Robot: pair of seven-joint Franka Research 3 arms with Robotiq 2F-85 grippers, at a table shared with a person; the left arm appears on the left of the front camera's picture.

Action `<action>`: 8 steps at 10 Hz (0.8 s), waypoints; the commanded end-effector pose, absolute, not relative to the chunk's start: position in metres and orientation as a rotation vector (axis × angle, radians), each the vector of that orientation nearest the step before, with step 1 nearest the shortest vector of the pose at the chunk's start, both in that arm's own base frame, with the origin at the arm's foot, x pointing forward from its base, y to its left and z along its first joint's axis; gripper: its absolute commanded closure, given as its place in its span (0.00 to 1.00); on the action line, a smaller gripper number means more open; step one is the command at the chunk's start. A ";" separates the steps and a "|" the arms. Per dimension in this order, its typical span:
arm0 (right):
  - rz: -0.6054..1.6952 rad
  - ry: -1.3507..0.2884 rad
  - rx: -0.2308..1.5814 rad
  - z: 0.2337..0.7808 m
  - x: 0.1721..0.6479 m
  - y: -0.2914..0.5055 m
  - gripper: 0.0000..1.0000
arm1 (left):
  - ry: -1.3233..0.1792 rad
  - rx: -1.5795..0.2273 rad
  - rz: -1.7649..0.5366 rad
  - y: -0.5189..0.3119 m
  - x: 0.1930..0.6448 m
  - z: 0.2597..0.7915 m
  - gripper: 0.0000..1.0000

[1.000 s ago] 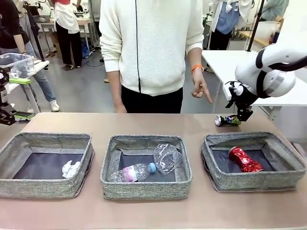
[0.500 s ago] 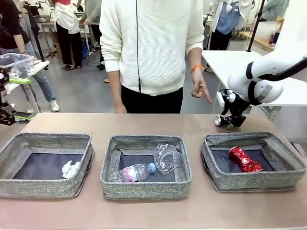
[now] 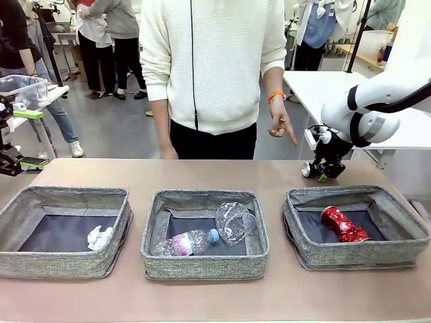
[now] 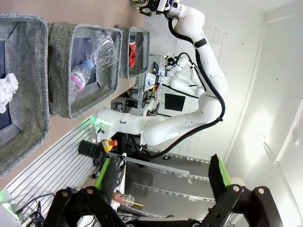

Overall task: Sort the waste into the appropriate baskets.
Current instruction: Pick up the waste item pointed out by the person.

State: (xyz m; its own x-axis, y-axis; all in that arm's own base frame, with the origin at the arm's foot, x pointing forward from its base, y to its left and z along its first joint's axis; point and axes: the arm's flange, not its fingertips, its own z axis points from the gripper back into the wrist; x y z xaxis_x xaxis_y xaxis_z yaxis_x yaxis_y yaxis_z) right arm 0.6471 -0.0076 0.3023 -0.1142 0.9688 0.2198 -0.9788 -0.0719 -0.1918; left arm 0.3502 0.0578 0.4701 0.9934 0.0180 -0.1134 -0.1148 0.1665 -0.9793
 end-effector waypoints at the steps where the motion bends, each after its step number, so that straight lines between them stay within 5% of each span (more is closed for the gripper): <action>1: 1.644 -0.302 0.035 0.313 0.646 -0.006 1.00 | 0.075 -1.406 0.079 0.058 0.349 0.473 0.00; 2: 1.644 -0.293 0.021 0.317 0.646 -0.007 1.00 | 0.075 -1.406 0.079 0.058 0.349 0.473 0.00; 3: 1.643 -0.294 0.022 0.319 0.646 -0.008 0.86 | 0.075 -1.406 0.079 0.058 0.349 0.473 0.00; 5: 1.647 -0.279 0.026 0.320 0.645 -0.008 1.00 | 0.075 -1.406 0.079 0.058 0.349 0.473 0.00; 8: 1.652 -0.268 0.020 0.324 0.645 -0.007 1.00 | 0.075 -1.406 0.079 0.058 0.349 0.473 0.00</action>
State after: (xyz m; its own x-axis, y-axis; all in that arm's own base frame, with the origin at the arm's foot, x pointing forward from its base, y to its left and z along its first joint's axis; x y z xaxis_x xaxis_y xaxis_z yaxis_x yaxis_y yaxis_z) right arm 0.6457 -0.0089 0.3148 -0.1250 0.9738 0.1902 -0.9786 -0.0894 -0.1852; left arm 0.3502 0.0578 0.4701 0.9934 0.0180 -0.1134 -0.1148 0.1665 -0.9793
